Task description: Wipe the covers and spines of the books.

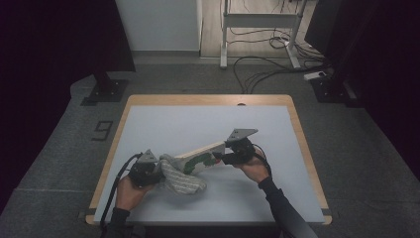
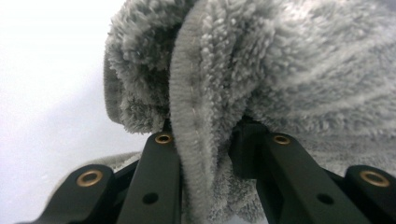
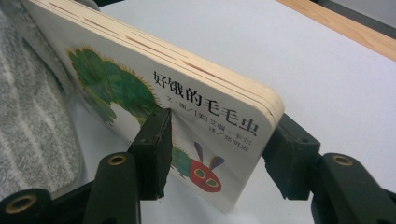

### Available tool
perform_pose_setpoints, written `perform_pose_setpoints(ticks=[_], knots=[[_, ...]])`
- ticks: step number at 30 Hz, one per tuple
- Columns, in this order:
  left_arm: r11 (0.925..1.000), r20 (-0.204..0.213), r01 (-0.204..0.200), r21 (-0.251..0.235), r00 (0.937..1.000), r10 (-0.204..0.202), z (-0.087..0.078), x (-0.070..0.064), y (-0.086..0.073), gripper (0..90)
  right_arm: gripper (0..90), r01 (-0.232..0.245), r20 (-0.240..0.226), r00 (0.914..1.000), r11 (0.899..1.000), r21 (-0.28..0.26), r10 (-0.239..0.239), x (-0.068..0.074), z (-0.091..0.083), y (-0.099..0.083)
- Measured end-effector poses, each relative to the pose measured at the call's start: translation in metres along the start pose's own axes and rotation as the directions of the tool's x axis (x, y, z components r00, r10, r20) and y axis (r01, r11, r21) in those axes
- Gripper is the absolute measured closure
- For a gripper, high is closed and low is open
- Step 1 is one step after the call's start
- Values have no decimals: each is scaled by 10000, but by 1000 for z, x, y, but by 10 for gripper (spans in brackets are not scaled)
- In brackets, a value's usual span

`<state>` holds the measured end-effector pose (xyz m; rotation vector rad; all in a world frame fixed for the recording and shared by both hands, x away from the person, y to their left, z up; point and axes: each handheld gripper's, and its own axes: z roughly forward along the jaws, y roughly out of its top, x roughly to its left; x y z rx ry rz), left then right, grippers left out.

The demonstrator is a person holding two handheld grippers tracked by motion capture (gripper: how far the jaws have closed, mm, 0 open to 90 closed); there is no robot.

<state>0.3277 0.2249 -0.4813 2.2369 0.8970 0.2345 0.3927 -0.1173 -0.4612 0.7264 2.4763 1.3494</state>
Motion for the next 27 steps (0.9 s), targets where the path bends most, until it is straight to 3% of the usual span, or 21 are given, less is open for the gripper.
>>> perform_pose_setpoints(ticks=[5,13,22,27], knots=[[9994,-1,-42,347,10000,42,13,-2,-4,753,442,1,10,10000,10000,-27,-1,0,0,0],[9998,64,31,196,10000,-32,15,-2,-6,756,442,3,16,10000,10000,-46,-3,1,0,-1],[9973,279,-32,-735,9996,53,-17,-3,8,758,441,7,31,10000,10000,-24,-7,1,0,-1],[9945,56,-447,-946,9990,454,-35,-10,23,757,442,21,12,10000,10000,-26,-21,1,-1,-1]])
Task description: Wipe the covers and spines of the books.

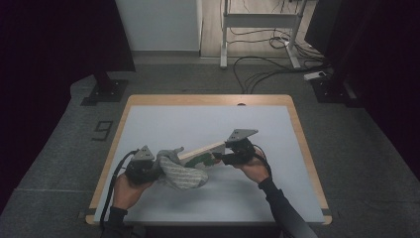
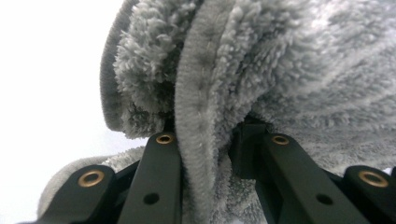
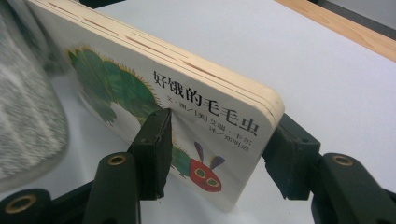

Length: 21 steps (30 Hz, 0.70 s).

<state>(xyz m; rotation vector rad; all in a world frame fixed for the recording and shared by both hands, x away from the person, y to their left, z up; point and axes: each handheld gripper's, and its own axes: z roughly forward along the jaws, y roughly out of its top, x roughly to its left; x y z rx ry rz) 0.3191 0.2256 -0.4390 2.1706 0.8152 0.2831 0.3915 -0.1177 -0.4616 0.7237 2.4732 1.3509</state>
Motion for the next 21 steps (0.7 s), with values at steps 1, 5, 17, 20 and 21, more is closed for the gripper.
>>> perform_pose_setpoints(ticks=[1,5,17,20,21], knots=[[10000,-13,-63,-44,10000,63,-3,-1,3,757,443,0,0,10000,10000,0,0,0,0,0],[9998,93,-137,-112,9999,138,-6,-3,6,753,443,-19,13,10000,10000,-14,19,0,0,0],[9989,-558,453,107,9974,-446,-18,18,-14,754,452,9,-19,10000,10000,-18,-9,0,-1,0],[9978,-842,643,144,9945,-629,-25,25,-19,754,452,16,-18,10000,10000,-24,-17,0,-1,0],[9974,-953,698,169,9931,-679,-27,27,-20,754,452,16,-15,10000,10000,-28,-16,0,-1,0]])
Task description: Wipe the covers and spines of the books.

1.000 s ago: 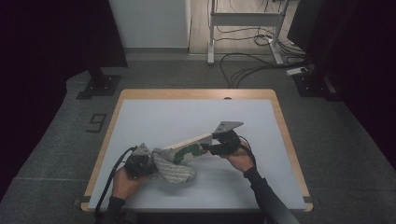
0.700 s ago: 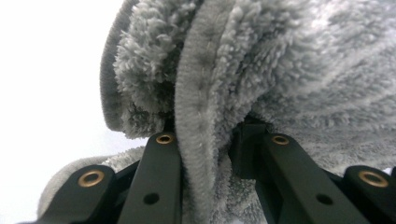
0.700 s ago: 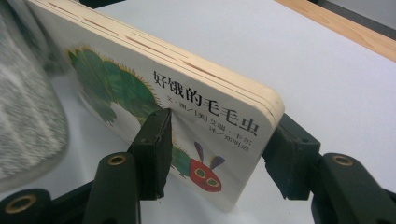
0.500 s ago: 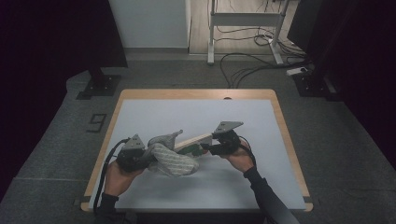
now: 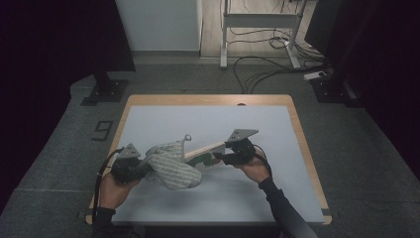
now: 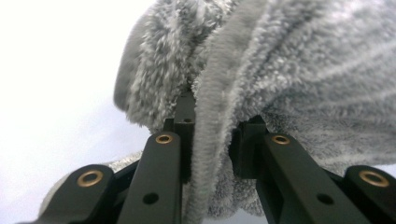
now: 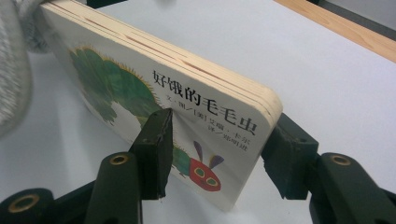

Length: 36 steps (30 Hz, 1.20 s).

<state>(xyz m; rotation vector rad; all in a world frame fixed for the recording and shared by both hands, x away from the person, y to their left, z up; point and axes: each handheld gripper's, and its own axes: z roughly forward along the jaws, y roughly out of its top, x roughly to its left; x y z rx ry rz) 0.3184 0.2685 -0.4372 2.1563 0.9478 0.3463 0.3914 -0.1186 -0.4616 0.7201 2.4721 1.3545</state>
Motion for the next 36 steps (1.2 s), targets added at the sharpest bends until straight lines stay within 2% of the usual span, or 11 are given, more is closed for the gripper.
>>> perform_pose_setpoints(ticks=[12,18,22,36], knots=[[9989,-906,428,171,9950,-411,-18,24,-4,757,452,-8,-12,10000,10000,8,8,0,0,0],[9971,-1425,706,282,9876,-659,-27,35,-5,757,451,-7,2,10000,10000,23,7,0,0,1],[9952,-1711,861,457,9822,-771,-27,42,-5,757,451,-27,-7,10000,10000,4,27,-1,1,1],[9874,-2323,1379,771,9656,-1167,-25,59,-10,757,452,-25,-18,10000,10000,23,25,-1,1,1]])
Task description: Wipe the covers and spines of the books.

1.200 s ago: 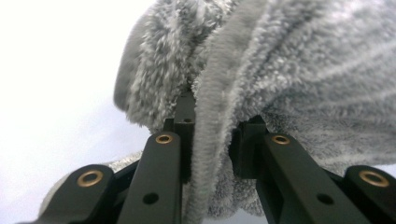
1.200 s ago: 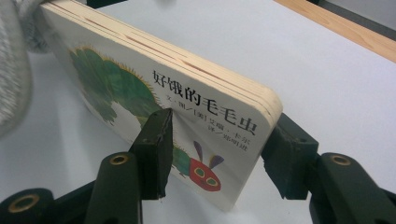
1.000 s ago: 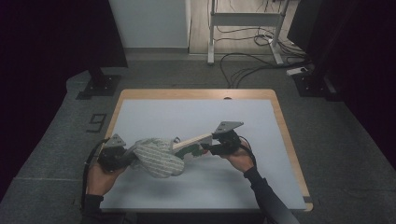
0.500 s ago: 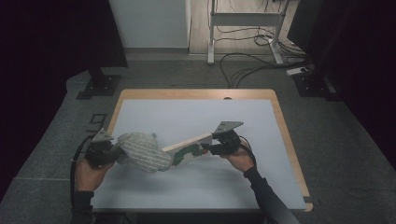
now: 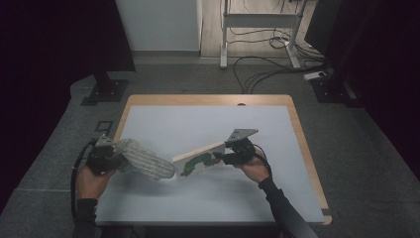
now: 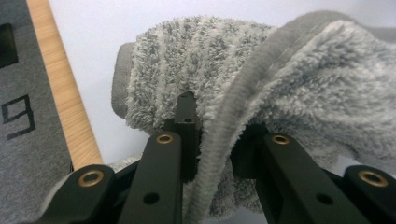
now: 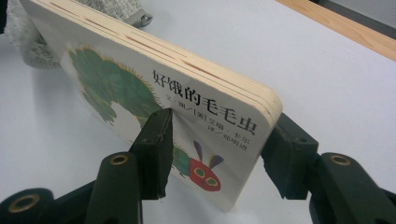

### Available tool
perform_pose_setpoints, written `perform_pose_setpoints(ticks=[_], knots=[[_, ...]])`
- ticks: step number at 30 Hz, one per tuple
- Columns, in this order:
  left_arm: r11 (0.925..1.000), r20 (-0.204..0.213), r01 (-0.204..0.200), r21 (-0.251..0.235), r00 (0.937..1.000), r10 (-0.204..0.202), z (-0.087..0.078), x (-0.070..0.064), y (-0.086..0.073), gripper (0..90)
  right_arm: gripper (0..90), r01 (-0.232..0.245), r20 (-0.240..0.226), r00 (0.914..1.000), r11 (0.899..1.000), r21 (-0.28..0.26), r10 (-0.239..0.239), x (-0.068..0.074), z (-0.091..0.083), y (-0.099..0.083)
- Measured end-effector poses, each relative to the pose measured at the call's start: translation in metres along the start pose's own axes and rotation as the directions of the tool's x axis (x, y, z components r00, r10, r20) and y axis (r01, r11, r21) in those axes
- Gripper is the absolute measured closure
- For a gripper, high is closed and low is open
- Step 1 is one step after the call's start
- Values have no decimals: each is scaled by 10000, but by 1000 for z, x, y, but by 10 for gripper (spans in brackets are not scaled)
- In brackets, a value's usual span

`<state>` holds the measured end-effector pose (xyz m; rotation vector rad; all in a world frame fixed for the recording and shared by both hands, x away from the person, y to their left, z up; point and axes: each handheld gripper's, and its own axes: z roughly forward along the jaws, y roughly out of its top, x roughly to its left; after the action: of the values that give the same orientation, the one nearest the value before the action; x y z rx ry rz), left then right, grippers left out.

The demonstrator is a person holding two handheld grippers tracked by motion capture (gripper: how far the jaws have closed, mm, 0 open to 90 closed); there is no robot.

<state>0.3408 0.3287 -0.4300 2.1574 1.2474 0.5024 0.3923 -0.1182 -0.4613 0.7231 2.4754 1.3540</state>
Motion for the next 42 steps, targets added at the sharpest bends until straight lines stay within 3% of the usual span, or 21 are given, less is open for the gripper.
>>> perform_pose_setpoints(ticks=[9,16,24,30,36,42], knots=[[9994,-279,226,278,9994,-218,4,7,2,757,452,2,37,10000,10000,42,-2,0,0,1],[9997,85,101,210,9999,-102,15,0,13,751,452,4,31,10000,10000,47,-4,0,0,0],[9991,436,-62,415,9990,43,41,-11,35,724,453,-8,-34,10000,10000,54,9,0,-1,0],[9971,788,-86,755,9969,27,69,-19,41,685,453,-50,-59,10000,10000,49,50,0,-2,0],[9951,1185,27,992,9928,-145,94,-22,37,582,453,-63,-92,9999,10000,28,63,0,-2,-1],[9972,1415,311,673,9891,-404,85,-14,34,322,452,-74,-123,9999,10000,8,74,0,-2,-2]])
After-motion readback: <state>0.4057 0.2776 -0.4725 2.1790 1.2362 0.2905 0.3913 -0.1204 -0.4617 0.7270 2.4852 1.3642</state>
